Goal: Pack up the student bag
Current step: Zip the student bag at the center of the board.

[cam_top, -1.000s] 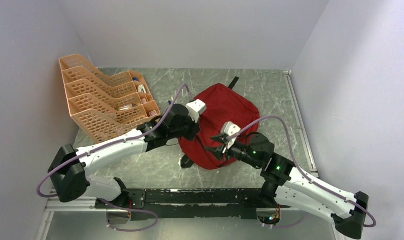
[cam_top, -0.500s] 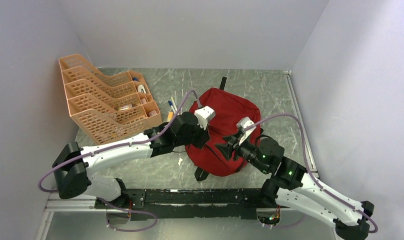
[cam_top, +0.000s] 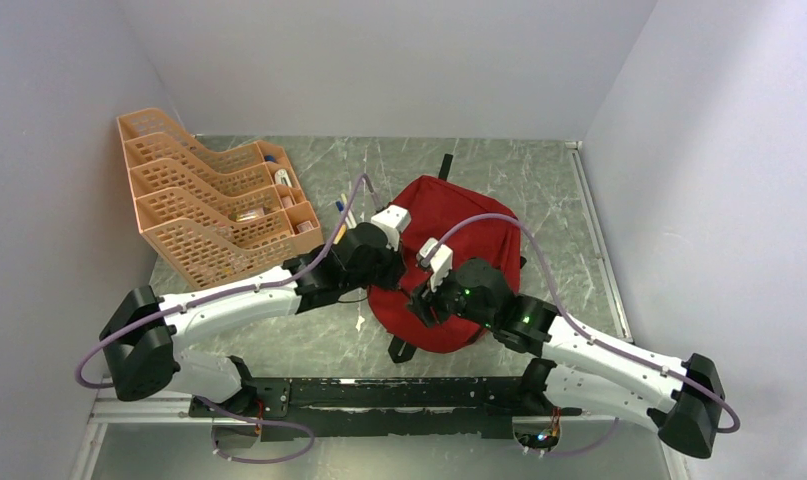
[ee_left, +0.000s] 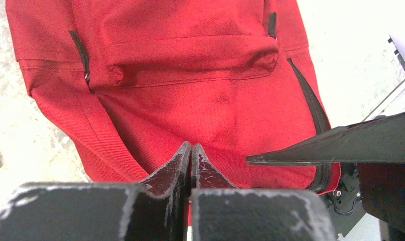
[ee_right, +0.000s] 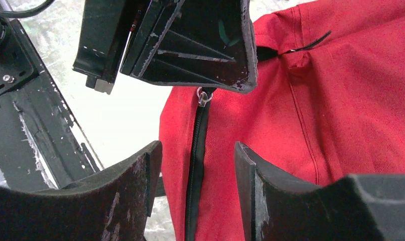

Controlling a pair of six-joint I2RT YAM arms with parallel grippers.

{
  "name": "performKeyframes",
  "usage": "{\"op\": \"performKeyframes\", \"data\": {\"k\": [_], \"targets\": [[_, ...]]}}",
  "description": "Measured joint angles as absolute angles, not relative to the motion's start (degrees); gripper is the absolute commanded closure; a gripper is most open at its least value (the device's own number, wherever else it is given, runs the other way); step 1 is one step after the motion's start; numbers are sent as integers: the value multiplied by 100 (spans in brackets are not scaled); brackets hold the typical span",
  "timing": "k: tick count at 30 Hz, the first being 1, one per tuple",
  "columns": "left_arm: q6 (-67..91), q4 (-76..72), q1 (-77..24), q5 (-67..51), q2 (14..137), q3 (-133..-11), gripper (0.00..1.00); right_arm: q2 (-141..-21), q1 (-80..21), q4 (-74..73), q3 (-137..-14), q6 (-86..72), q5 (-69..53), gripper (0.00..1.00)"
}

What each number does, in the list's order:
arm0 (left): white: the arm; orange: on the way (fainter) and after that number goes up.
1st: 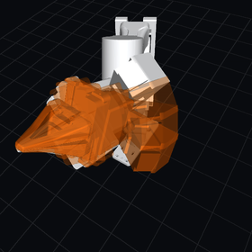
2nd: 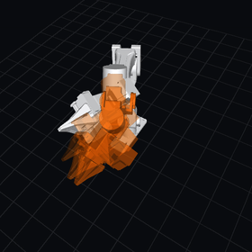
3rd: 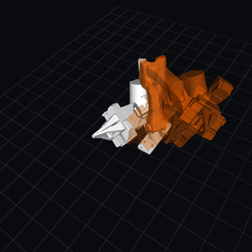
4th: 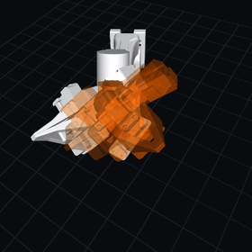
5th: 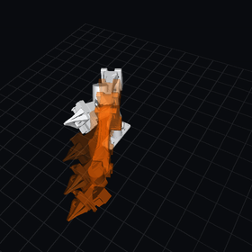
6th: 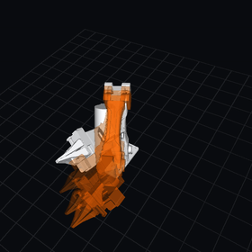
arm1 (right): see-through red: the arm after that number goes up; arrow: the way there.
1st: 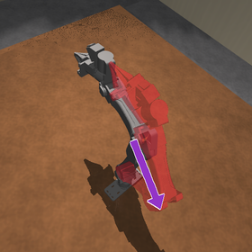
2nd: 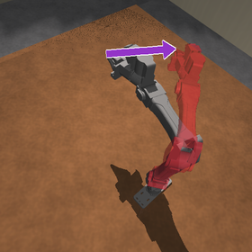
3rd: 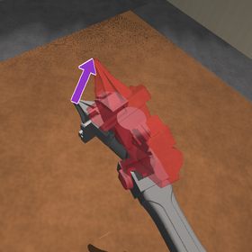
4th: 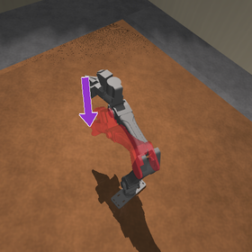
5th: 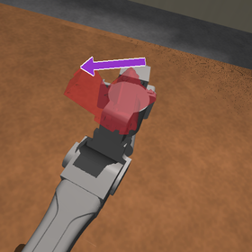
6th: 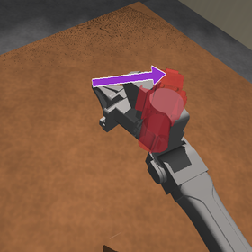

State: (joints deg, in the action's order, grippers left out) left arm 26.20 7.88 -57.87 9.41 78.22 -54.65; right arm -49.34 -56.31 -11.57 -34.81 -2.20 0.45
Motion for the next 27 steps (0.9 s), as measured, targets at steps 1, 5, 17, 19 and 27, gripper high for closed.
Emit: {"op": "performKeyframes", "data": {"k": [1,5,17,19,27], "targets": [[2628,786,-5771,941,7808,-5461,95,-4971,-5631,-1048,-3437,-202,36,42],[2665,751,-5649,934,7730,-5371,95,-5137,-5631,-611,-3280,-231,-78,44],[2742,725,-5468,799,7640,-5275,95,-5603,-5631,211,-2880,-506,-274,88],[2742,720,-5446,766,7640,-5275,95,-5612,-5631,283,-2871,-495,-392,93],[2681,755,-5212,552,7937,-5378,95,-5437,-5594,381,-2794,-340,-930,100]]}}
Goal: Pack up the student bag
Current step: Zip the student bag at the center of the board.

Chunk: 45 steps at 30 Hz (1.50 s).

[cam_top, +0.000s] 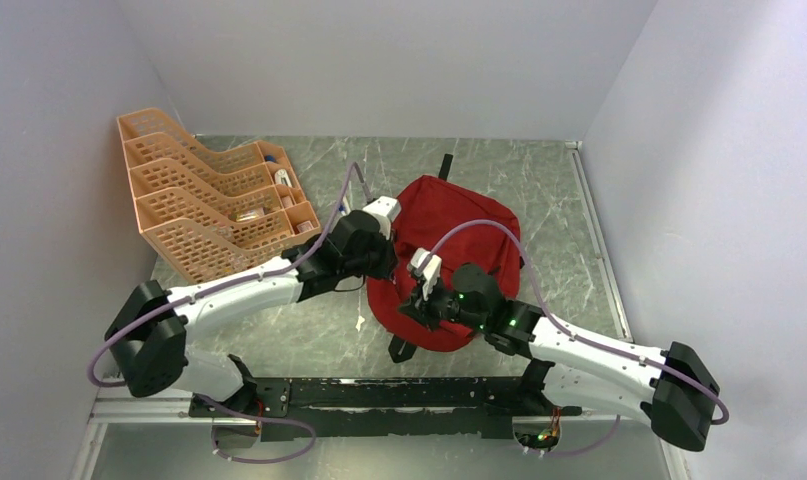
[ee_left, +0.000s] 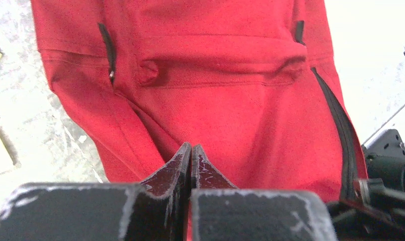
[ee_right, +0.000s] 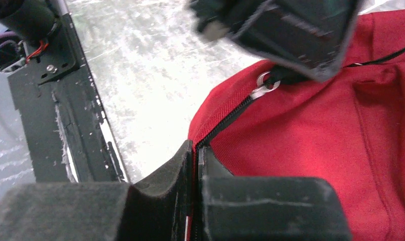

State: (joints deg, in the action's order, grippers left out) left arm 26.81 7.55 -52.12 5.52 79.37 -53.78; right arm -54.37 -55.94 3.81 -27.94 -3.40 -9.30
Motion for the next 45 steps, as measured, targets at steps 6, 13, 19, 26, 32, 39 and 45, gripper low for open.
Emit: {"op": "performKeyframes", "data": {"k": [6,13,19,26,32,39,45], "targets": [[2515,812,-4871,482,8477,-5894,95,-5483,-5592,336,-2759,-141,-1433,100],[2233,1022,-4593,478,8910,-6326,95,-5524,-5586,266,-2764,97,-1752,100],[2143,1125,-4392,349,9076,-6488,95,-5459,-5542,237,-2808,274,-1870,100],[1973,1280,-4386,185,9848,-7220,95,-5457,-5507,128,-2860,373,-2010,100],[1828,1496,-4368,200,10138,-7507,95,-5411,-5496,21,-2873,399,-2082,100],[1861,1708,-4263,478,10110,-7446,95,-5212,-5498,-91,-2875,432,-2416,100],[1935,1732,-4171,550,9966,-7129,95,-5135,-5502,-180,-2891,447,-2694,97]]}}
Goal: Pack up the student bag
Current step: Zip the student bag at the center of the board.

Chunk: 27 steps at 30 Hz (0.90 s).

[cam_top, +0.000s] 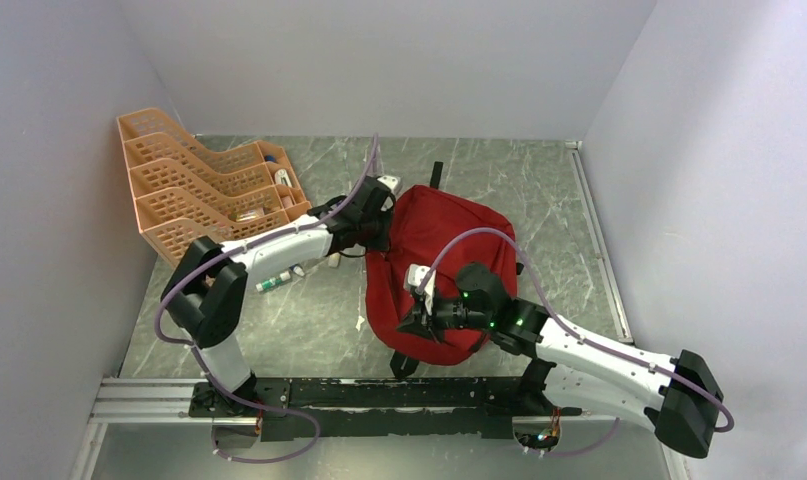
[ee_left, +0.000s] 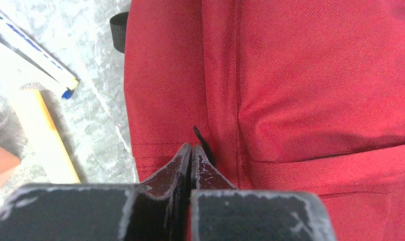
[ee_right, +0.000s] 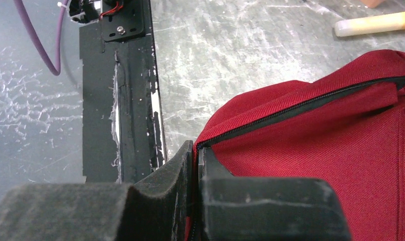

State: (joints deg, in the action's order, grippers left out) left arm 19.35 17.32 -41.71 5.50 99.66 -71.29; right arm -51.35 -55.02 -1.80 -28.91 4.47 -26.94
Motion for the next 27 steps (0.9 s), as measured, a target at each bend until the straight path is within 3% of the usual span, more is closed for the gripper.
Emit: {"op": "performKeyframes", "data": {"k": [3,6,10,27], "targets": [[1929,1590,-4147,425,9885,-6906,95,-5100,-5537,-250,-2891,432,-2700,74],[1887,1308,-4077,311,9754,-6637,95,-5061,-5610,-338,-2891,357,-2630,59],[1861,1037,-3968,202,9557,-6434,95,-5006,-5697,-346,-2893,196,-2418,50],[1890,580,-3924,-196,8757,-5905,95,-6311,-5734,-19,-3929,-2189,-242,44]]}}
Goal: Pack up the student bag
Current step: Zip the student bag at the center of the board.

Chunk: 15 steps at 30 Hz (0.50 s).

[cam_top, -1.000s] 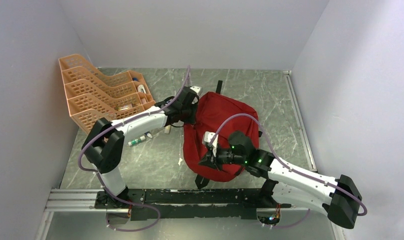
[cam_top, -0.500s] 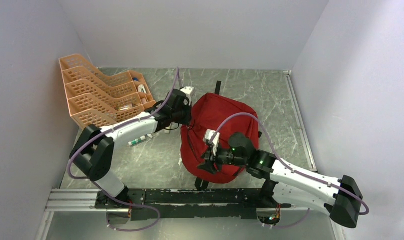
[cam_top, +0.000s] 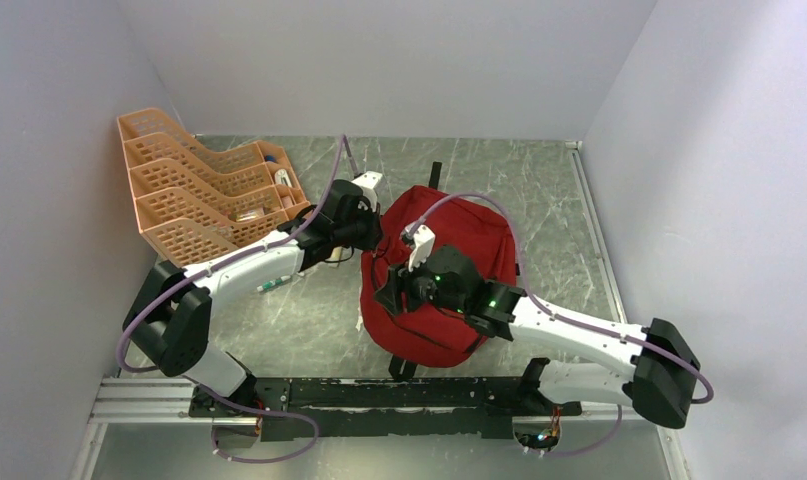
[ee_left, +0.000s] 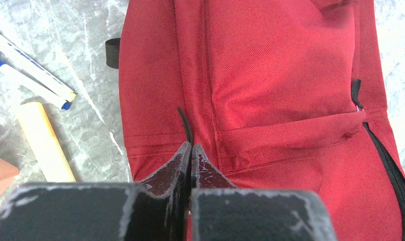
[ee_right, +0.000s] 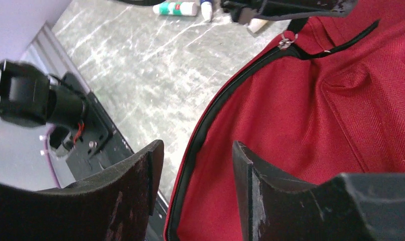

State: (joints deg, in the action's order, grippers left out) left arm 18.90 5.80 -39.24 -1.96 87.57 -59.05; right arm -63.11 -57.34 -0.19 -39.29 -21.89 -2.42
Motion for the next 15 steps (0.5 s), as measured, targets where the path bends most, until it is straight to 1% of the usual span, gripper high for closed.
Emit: {"op": "performKeyframes", "data": {"k": [6,12,15], "targets": [[1892,572,-3924,-281,8753,-5905,95,-6687,-5787,392,-3924,-2840,274,43],[1890,569,-3924,-298,8720,-5881,95,-7063,-5922,565,-4021,-2910,615,43],[1890,569,-3924,-311,8718,-5878,95,-7247,-6003,600,-4088,-2836,768,45]]}}
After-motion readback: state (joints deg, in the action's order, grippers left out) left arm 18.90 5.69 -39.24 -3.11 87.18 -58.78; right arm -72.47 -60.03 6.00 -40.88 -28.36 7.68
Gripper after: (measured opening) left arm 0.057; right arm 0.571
